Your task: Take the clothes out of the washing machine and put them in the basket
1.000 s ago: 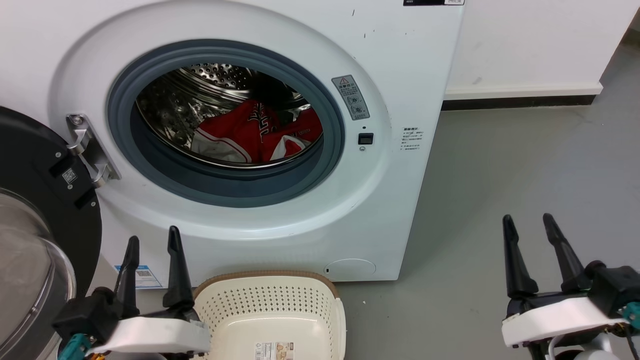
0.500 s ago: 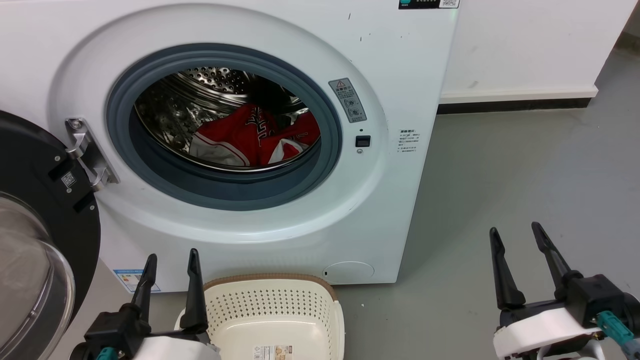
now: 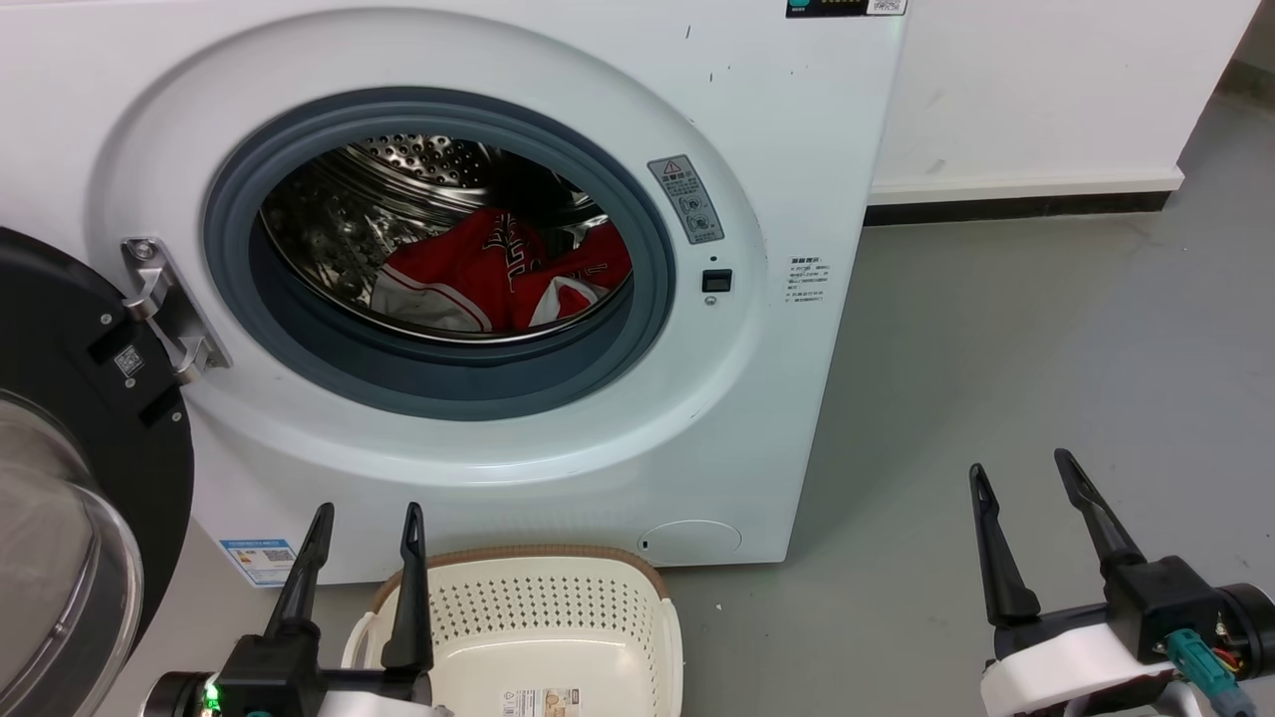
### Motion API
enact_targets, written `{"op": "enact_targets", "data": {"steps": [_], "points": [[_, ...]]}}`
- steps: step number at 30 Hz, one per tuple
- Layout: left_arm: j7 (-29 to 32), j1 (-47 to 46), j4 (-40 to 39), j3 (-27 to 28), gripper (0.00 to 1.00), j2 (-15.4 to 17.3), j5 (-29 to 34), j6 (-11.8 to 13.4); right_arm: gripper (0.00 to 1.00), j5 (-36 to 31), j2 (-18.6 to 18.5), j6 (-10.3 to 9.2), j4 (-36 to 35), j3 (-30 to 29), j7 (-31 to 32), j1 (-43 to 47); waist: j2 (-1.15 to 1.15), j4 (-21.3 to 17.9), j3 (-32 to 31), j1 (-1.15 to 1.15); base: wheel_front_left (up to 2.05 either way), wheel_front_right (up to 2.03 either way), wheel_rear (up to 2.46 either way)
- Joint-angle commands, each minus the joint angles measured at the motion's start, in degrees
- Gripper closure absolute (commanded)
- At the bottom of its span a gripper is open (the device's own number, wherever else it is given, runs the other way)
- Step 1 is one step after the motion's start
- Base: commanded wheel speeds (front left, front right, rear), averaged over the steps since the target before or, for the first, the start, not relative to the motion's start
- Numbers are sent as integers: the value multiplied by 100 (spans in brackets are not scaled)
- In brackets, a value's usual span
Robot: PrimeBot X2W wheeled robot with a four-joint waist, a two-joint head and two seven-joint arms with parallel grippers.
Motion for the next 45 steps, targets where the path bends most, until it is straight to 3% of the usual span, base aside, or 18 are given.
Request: {"op": "enact_targets", "data": {"steps": [1,17,33,39,45], "points": [[-57,33,-74,-6,0,32,122,6,0,-129,-11,-3,-5,-1,-42,31,0,-4,-4,-1,0,0,0],[-244,184,-9,246,0,-225,682,-473,0,-715,-9,-4,8,68,-231,74,0,-33,-28,-1,0,0,0],[-234,116,41,572,0,-408,656,-831,0,-159,-9,-4,111,2,-224,55,0,-45,88,-1,0,0,0],[-234,-151,156,638,0,-315,665,-997,0,74,-7,-4,82,-101,-224,-141,0,-108,525,-1,0,0,0],[-231,-1117,440,777,0,94,538,-1141,0,93,-6,-4,-154,-61,-224,-588,0,-235,1538,-1,0,0,0]]}}
